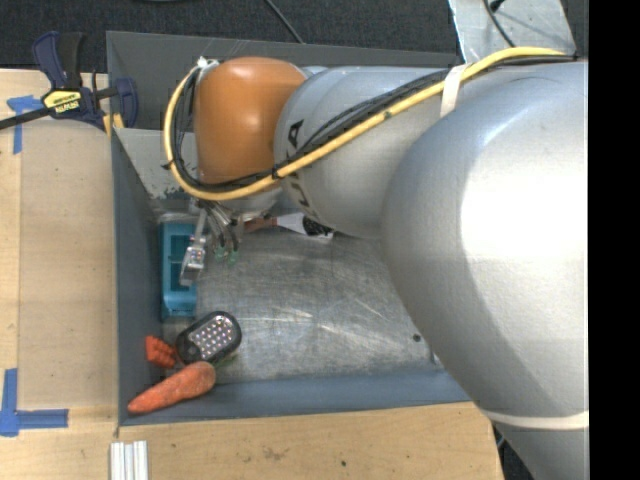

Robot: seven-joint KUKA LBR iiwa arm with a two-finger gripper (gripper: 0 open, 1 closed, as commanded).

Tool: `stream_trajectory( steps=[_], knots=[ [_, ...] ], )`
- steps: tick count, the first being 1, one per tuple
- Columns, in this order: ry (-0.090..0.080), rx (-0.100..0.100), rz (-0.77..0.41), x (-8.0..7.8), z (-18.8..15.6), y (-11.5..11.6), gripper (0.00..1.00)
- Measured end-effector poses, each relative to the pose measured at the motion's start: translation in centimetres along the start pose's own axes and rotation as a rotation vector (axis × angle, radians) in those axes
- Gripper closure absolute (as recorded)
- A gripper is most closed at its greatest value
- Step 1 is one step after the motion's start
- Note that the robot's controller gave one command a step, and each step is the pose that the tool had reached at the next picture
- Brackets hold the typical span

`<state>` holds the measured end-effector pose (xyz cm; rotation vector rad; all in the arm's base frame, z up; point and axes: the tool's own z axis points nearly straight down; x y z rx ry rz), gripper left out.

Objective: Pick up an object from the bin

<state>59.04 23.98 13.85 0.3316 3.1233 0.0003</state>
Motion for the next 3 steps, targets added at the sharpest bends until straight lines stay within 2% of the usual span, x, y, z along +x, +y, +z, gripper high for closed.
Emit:
stream_trajectory(
  steps=[1,2,3],
  knots=[
    [-0.006,-0.005,-0.106,-1.5,3.5,0.6,0.00],
    [-0.022,-0.011,-0.288,-1.4,4.8,0.6,1.00],
    [-0.021,-0.011,-0.288,-1.4,4.8,0.6,1.00]
  ],
)
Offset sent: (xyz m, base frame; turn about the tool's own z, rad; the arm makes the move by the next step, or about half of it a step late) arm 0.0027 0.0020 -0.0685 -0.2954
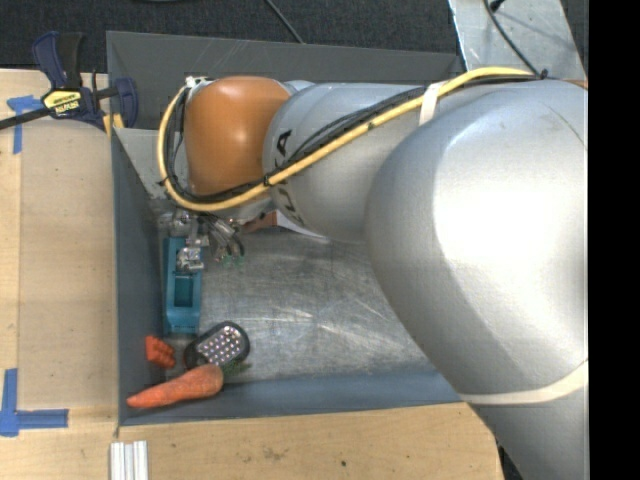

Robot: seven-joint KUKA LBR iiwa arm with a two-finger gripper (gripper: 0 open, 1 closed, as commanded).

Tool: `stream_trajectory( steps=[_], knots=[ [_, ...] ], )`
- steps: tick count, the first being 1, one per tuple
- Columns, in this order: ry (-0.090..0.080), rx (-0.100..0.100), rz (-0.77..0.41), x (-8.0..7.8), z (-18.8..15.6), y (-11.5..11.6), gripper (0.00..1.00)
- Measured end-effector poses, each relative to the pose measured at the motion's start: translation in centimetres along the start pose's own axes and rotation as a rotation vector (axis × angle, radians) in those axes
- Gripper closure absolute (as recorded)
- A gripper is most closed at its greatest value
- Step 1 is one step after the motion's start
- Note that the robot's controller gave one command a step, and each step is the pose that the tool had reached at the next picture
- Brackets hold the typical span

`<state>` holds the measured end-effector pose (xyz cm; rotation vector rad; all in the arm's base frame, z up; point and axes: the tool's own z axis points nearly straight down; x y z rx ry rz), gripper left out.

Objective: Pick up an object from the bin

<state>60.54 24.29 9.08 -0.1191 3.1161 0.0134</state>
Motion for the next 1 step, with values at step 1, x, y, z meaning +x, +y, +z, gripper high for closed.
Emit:
stream_trajectory(
  steps=[1],
  knots=[
    [0.024,0.009,0.007,-0.76,-1.96,-0.63,1.00]
  ],
)
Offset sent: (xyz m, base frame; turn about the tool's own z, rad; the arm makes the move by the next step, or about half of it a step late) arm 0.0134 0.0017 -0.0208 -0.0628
